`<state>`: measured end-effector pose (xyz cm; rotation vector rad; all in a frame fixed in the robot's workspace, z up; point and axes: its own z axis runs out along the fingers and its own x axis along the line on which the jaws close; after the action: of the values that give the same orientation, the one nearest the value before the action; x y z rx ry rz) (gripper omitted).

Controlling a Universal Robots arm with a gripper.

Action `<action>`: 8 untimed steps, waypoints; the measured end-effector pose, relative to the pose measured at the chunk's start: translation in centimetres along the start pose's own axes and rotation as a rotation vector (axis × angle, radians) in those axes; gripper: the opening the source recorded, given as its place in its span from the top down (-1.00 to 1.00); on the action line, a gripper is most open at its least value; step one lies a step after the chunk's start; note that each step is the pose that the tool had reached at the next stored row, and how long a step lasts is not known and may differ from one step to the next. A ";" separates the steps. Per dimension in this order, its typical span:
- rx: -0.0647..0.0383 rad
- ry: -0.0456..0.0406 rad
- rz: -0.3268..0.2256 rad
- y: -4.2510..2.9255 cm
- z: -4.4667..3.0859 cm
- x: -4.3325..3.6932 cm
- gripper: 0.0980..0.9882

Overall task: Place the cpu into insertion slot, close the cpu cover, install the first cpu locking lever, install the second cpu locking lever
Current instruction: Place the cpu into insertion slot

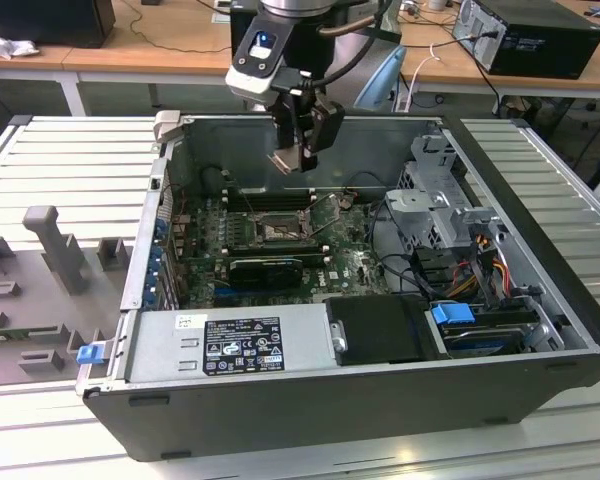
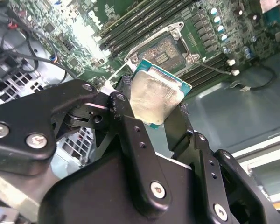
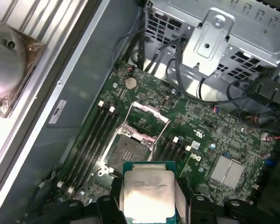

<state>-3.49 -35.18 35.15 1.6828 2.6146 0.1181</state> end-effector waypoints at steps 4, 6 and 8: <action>-0.001 -0.0065 0.081 -0.01 0.16 0.00 0.03; -0.002 -0.0117 0.145 -0.03 0.37 0.00 0.03; -0.003 -0.0157 0.195 -0.04 0.53 -0.01 0.03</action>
<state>-3.49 -35.18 34.62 1.9257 2.4321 0.1126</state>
